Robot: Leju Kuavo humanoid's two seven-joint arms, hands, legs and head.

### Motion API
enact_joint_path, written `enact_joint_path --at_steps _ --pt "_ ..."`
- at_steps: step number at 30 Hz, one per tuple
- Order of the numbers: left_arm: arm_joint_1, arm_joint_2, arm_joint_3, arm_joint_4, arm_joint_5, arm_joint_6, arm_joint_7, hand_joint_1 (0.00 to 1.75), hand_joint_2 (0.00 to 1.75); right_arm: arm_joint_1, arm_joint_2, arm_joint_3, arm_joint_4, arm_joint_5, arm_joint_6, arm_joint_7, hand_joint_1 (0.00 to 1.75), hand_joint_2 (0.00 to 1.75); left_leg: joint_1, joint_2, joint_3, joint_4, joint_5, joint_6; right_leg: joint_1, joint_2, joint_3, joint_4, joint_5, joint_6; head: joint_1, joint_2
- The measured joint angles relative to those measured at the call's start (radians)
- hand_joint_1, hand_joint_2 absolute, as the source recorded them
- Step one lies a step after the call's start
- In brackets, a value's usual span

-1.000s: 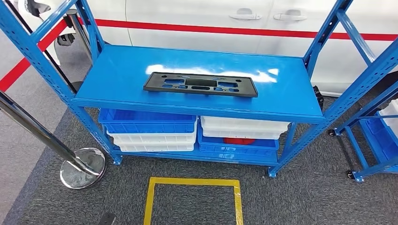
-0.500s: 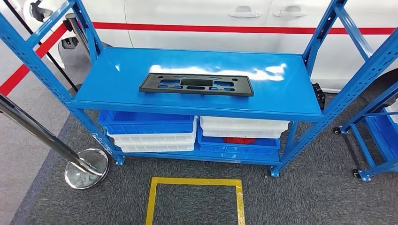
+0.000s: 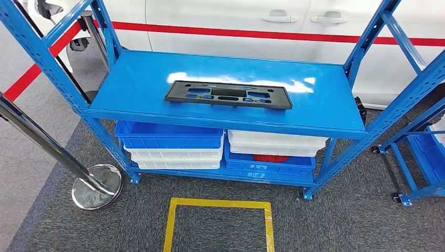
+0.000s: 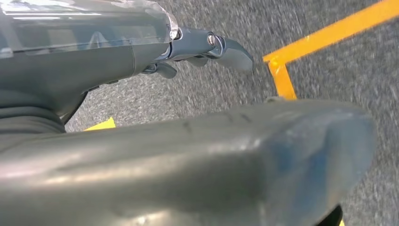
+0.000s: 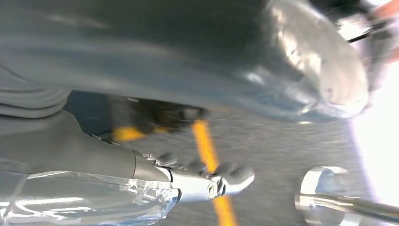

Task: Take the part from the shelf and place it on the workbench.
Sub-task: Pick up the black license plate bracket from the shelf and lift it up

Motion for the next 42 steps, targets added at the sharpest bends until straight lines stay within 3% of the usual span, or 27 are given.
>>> enact_joint_path --at_steps 2,3,4,5,7,8,9,13,15,17,18,19,20,22,24,27,29,32,33,34,35,38,40,42 --pt "0.002 -0.002 0.012 0.006 -0.002 0.0 -0.001 0.0 0.0 -0.01 0.012 0.016 -0.015 0.005 -0.006 -0.017 0.0 0.0 -0.002 -0.001 -0.002 0.001 0.0 0.003 -0.001 0.001 -0.064 0.135 -0.056 0.003 0.0 0.0" --pt "0.003 -0.003 0.017 0.009 -0.002 0.0 -0.002 0.0 0.0 -0.014 0.016 0.022 -0.022 0.008 -0.015 -0.018 0.0 0.0 -0.002 -0.001 -0.003 0.001 0.0 0.003 -0.001 0.001 -0.081 0.167 -0.059 0.004 0.0 0.0" --pt "0.004 -0.003 0.021 0.01 -0.002 0.0 -0.002 0.0 0.0 -0.018 0.018 0.026 -0.027 0.01 -0.024 -0.018 0.0 0.0 -0.003 -0.003 -0.002 0.002 0.0 0.003 -0.001 0.001 -0.079 0.159 -0.041 0.003 0.0 0.0" --pt "0.005 -0.003 0.024 0.012 -0.002 -0.001 -0.002 0.0 0.0 -0.023 0.019 0.029 -0.033 0.011 -0.032 -0.018 0.0 0.0 -0.003 -0.004 -0.001 0.002 -0.001 0.002 -0.001 0.001 -0.057 0.11 -0.006 0.0 0.0 0.0" --pt "0.003 -0.005 0.03 0.015 -0.006 -0.004 -0.004 0.0 0.0 -0.039 0.019 0.03 -0.042 0.007 -0.032 -0.019 0.0 0.0 -0.005 -0.006 0.001 0.005 -0.003 -0.004 0.001 0.002 0.009 -0.034 0.062 -0.01 0.0 0.0" --pt "0.001 -0.007 0.032 0.016 -0.009 -0.005 -0.004 0.0 0.0 -0.048 0.02 0.03 -0.048 0.001 -0.022 -0.02 0.0 0.0 -0.007 -0.006 0.0 0.006 -0.004 -0.009 0.003 0.003 0.031 -0.086 0.08 -0.014 0.0 0.0" --pt "-0.001 -0.008 0.033 0.017 -0.011 -0.007 -0.005 0.0 0.0 -0.056 0.02 0.03 -0.055 -0.004 -0.008 -0.022 0.0 0.0 -0.008 -0.006 -0.002 0.007 -0.004 -0.015 0.005 0.004 0.041 -0.114 0.085 -0.017 0.0 0.0" --pt "-0.008 -0.009 0.033 0.019 -0.015 -0.009 -0.005 0.0 0.0 -0.068 0.02 0.03 -0.104 -0.009 0.042 -0.029 0.0 0.0 -0.006 -0.005 -0.011 0.025 -0.018 -0.037 0.003 0.003 0.041 -0.127 0.089 -0.035 0.0 0.0" --pt "-0.009 -0.01 0.034 0.02 -0.015 -0.009 -0.004 0.0 0.0 -0.069 0.022 0.03 -0.147 -0.009 0.055 -0.03 0.0 0.0 -0.002 -0.005 -0.051 0.116 -0.072 -0.047 0.0 0.001 0.042 -0.131 0.091 -0.043 0.0 0.0" --pt "-0.009 -0.011 0.034 0.022 -0.015 -0.009 -0.004 0.0 0.0 -0.068 0.021 0.03 -0.194 -0.007 0.059 -0.03 0.0 0.0 0.0 -0.005 -0.115 0.254 -0.133 -0.054 0.001 0.0 0.042 -0.13 0.091 -0.046 0.0 0.0" --pt "-0.008 -0.011 0.034 0.022 -0.015 -0.009 -0.004 0.0 0.0 -0.067 0.02 0.03 -0.217 -0.005 0.058 -0.03 0.0 0.0 0.0 -0.005 -0.135 0.297 -0.142 -0.056 0.001 0.0 0.042 -0.13 0.09 -0.047 0.0 0.0" --pt "-0.008 -0.011 0.034 0.022 -0.015 -0.009 -0.004 0.0 0.0 -0.066 0.019 0.031 -0.24 -0.003 0.058 -0.03 0.0 0.0 0.0 -0.004 -0.138 0.301 -0.131 -0.057 0.001 0.001 0.043 -0.129 0.09 -0.047 0.0 0.0" --pt "-0.007 -0.011 0.034 0.023 -0.015 -0.009 -0.004 0.0 0.0 -0.066 0.019 0.031 -0.26 -0.001 0.058 -0.03 0.0 0.0 0.001 -0.004 -0.122 0.262 -0.101 -0.057 0.001 0.001 0.045 -0.129 0.089 -0.046 0.0 0.0" --pt "-0.009 -0.011 0.034 0.023 -0.015 -0.009 -0.004 0.0 0.0 -0.066 0.019 0.031 -0.292 0.0 0.058 -0.03 0.0 0.0 0.0 -0.002 -0.054 0.118 -0.028 -0.051 0.003 0.003 0.05 -0.128 0.085 -0.042 0.0 0.0" --pt "-0.011 -0.012 0.034 0.024 -0.015 -0.009 -0.004 0.0 0.0 -0.066 0.018 0.031 -0.314 0.0 0.057 -0.03 0.0 0.0 -0.003 -0.001 -0.014 0.024 0.001 -0.041 0.007 0.003 0.047 -0.125 0.083 -0.034 0.0 0.0" --pt "-0.01 -0.013 0.034 0.025 -0.016 -0.009 -0.003 0.0 0.0 -0.06 0.013 0.033 -0.355 -0.004 0.041 -0.03 0.0 0.0 -0.004 -0.003 -0.014 0.011 0.001 -0.023 0.008 0.003 0.043 -0.122 0.081 -0.018 0.0 0.0" --pt "-0.01 -0.015 0.034 0.025 -0.018 -0.011 0.0 0.0 0.0 -0.055 0.006 0.036 -0.419 -0.007 0.018 -0.03 0.0 0.0 -0.001 -0.003 -0.013 0.006 0.005 -0.01 0.006 0.004 0.026 -0.082 0.052 -0.008 0.0 0.0" --pt "-0.011 -0.017 0.034 0.025 -0.017 -0.012 0.002 0.0 0.0 -0.05 -0.017 0.037 -0.554 0.016 -0.015 -0.02 0.0 0.0 -0.002 -0.001 -0.015 0.004 0.006 0.0 0.004 0.005 -0.061 0.104 -0.039 0.001 0.0 0.0" --pt "-0.011 -0.018 0.034 0.025 -0.015 -0.012 0.002 0.0 0.0 -0.048 -0.026 0.037 -0.598 0.024 -0.023 -0.016 0.0 0.0 -0.002 -0.001 -0.015 0.005 0.006 0.0 0.004 0.004 -0.087 0.154 -0.052 0.002 0.0 0.0" --pt "-0.01 -0.018 0.034 0.025 -0.014 -0.011 0.002 0.0 0.0 -0.047 -0.034 0.037 -0.638 0.031 -0.031 -0.012 0.0 0.0 -0.003 -0.002 -0.015 0.006 0.006 0.0 0.004 0.004 -0.097 0.171 -0.045 0.002 0.0 0.0" --pt "-0.01 -0.018 0.034 0.025 -0.012 -0.011 0.0 0.0 0.0 -0.047 -0.042 0.037 -0.674 0.042 -0.044 -0.01 0.0 0.0 -0.003 -0.003 -0.014 0.007 0.005 -0.001 0.004 0.004 -0.087 0.145 -0.019 0.001 0.0 0.0" --pt "-0.011 -0.018 0.035 0.025 -0.005 -0.008 -0.01 0.0 0.0 -0.054 -0.065 0.037 -0.785 0.1 -0.122 0.004 0.0 0.0 -0.005 -0.007 -0.013 0.012 0.001 -0.008 0.006 0.005 0.001 -0.053 0.078 -0.011 0.0 0.0" --pt "-0.012 -0.019 0.035 0.025 -0.002 -0.008 -0.015 0.0 0.0 -0.062 -0.081 0.037 -0.843 0.132 -0.172 0.017 0.0 0.0 -0.008 -0.007 -0.017 0.015 0.0 -0.017 0.009 0.006 0.023 -0.111 0.091 -0.019 0.0 0.0" --pt "-0.012 -0.019 0.035 0.025 -0.001 -0.008 -0.017 0.0 0.0 -0.066 -0.095 0.036 -0.885 0.168 -0.22 0.03 0.0 0.0 -0.007 -0.007 -0.019 0.015 0.0 -0.028 0.01 0.007 0.021 -0.115 0.093 -0.028 0.0 0.0"
